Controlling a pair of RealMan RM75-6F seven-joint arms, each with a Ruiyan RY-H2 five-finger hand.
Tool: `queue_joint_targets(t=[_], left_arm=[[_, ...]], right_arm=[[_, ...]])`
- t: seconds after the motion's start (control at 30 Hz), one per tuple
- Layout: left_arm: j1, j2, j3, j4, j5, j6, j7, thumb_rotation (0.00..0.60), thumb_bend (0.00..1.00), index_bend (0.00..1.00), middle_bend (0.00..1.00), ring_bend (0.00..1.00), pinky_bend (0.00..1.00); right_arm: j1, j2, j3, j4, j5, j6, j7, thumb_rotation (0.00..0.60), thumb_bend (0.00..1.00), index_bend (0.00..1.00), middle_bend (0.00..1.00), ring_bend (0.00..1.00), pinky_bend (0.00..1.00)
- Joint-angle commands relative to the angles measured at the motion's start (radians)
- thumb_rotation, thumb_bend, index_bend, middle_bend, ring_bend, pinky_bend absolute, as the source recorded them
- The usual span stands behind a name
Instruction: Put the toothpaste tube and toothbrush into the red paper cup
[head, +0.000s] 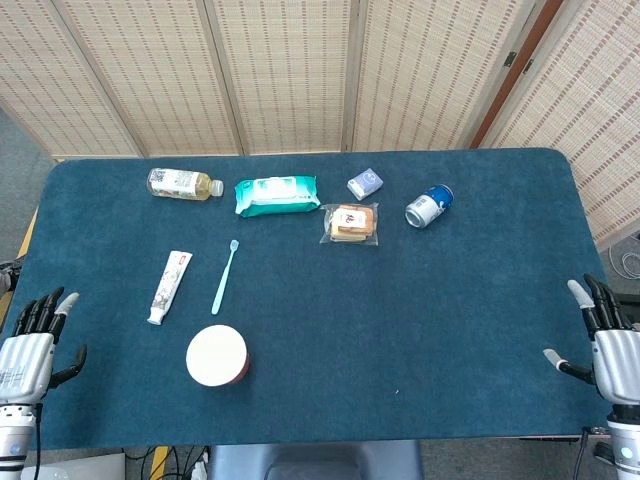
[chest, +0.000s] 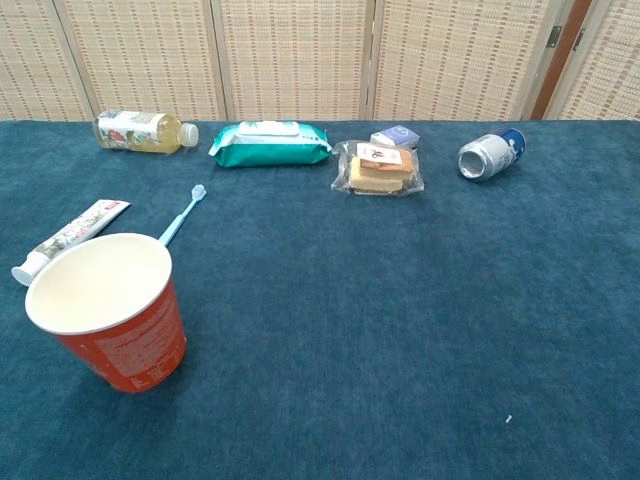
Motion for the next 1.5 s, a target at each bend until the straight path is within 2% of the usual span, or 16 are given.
queue_joint_targets(t=[0.03,0.23,0.4,0.67,0.9,1.23,1.5], left_arm=[[-0.003,-0.004,-0.001,0.003,-0.002,-0.004,-0.001,0.600,0.42,0.00,0.00,0.00,0.00],[-0.011,-0.012,0.000,0.009,-0.007,-0.018,-0.003,0.600,0.42,0.00,0.00,0.00,0.00],[-0.020,-0.013,-0.004,0.006,-0.008,-0.026,-0.009,0.600,0.47,0.00,0.00,0.00,0.00],[-0.044,-0.006,-0.003,-0.019,0.021,-0.047,-0.038,0.600,0.47,0.00,0.00,0.00,0.00],[-0.087,-0.012,-0.020,-0.024,0.045,-0.075,-0.051,0.600,0.32,0.00,0.00,0.00,0.00],[-0.174,-0.066,-0.046,0.068,0.072,-0.145,-0.130,0.600,0.26,0.00,0.00,0.00,0.00],[-0.240,-0.069,-0.052,0.115,0.065,-0.234,-0.200,0.600,0.10,0.00,0.00,0.00,0.00]], right_arm=[[-0.002,-0.002,0.001,0.006,0.001,0.001,0.006,0.600,0.00,0.00,0.00,0.03,0.37],[-0.003,-0.006,0.000,0.011,-0.004,0.002,0.016,0.600,0.00,0.00,0.00,0.03,0.37],[-0.001,0.004,0.013,0.011,-0.004,0.013,0.034,0.600,0.00,0.00,0.00,0.03,0.37],[0.000,0.039,0.035,-0.023,-0.007,0.036,0.037,0.600,0.00,0.00,0.00,0.03,0.37],[0.010,0.062,0.041,-0.061,-0.018,0.033,0.023,0.600,0.00,0.00,0.00,0.03,0.37],[0.023,0.085,0.049,-0.089,-0.021,0.023,0.021,0.600,0.00,0.00,0.00,0.03,0.37],[0.031,0.095,0.056,-0.107,-0.016,0.015,0.018,0.600,0.00,0.00,0.00,0.03,0.37]])
